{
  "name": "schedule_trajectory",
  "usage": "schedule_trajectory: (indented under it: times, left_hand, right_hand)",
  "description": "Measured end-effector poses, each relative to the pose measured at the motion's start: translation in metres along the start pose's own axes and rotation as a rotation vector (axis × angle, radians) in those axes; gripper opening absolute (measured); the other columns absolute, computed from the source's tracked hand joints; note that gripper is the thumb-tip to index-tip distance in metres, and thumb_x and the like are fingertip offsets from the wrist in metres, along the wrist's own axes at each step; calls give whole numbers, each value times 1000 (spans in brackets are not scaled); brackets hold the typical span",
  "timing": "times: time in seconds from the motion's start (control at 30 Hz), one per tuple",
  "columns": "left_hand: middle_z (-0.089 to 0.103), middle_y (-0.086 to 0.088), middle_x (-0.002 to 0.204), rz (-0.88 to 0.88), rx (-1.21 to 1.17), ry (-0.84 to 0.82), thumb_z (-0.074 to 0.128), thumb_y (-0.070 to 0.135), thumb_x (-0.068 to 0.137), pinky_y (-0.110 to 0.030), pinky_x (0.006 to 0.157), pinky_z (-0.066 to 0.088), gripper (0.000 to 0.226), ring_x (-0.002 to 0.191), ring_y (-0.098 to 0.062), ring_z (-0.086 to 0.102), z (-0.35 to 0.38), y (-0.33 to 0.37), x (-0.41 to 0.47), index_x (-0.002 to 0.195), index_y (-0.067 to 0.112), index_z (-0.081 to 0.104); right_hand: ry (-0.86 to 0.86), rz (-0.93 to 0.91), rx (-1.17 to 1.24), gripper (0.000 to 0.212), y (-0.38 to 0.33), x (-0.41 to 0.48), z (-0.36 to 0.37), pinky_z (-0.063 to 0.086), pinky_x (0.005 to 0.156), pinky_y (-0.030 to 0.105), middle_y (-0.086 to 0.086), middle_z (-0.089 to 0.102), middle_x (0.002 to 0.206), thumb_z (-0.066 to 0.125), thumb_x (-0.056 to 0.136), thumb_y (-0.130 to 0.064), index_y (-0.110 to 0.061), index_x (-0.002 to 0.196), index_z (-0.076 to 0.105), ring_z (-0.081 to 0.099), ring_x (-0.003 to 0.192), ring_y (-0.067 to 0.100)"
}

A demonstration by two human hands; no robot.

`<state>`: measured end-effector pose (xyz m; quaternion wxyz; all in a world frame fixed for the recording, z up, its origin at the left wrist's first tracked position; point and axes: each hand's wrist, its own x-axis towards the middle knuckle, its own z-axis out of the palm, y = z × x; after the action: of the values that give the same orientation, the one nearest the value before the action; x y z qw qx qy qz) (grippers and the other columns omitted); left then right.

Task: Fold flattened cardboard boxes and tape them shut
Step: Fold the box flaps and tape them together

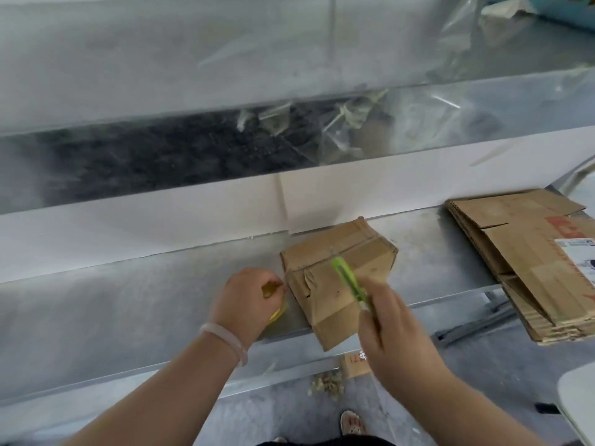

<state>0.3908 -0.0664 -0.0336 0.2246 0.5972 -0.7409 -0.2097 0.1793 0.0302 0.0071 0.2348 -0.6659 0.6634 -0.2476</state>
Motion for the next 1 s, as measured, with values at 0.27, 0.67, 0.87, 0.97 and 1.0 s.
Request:
schedule_trajectory:
  times: [0.27, 0.67, 0.87, 0.97, 1.0]
  left_hand:
    - [68, 9, 84, 56, -11, 20, 67, 27, 83, -16, 67, 36, 9, 77, -6, 57, -1, -8, -1, 87, 23, 74]
    - [63, 10, 78, 19, -4, 10, 63, 32, 81, -31, 69, 50, 11, 74, -7, 56, 5, -10, 3, 77, 24, 71]
    - [55, 9, 79, 4, -28, 7, 65, 29, 82, -31, 69, 50, 15, 73, -6, 52, 2, -6, 3, 69, 21, 66]
    - [54, 9, 80, -5, -25, -3, 64, 28, 82, -31, 69, 50, 16, 72, -6, 52, 1, -4, 4, 68, 21, 65]
    - [54, 9, 80, -2, -26, -9, 65, 29, 82, -31, 69, 50, 16, 73, -6, 53, 2, -4, 4, 69, 21, 65]
  right_hand:
    - [-299, -3, -289, 72, -34, 8, 40, 41, 64, 25, -8, 32, 108, 39, 102, -18, -42, 153, -6, 47, 77, 14]
    - [-391, 71, -551, 87, -45, 12, 46, 45, 67, 28, -3, 20, 101, 42, 95, -5, -34, 152, -17, 31, 61, 9]
    - [-397, 72, -570, 85, -47, 12, 45, 40, 66, 28, 0, 32, 117, 41, 96, -5, -35, 153, -14, 40, 74, 18]
    - [-391, 84, -572, 87, -45, 9, 46, 40, 64, 28, -2, 23, 104, 42, 95, -3, -34, 153, -15, 36, 64, 13]
    - [-384, 75, -569, 86, -45, 11, 47, 41, 64, 29, -2, 23, 104, 41, 95, -3, -33, 153, -15, 37, 64, 14]
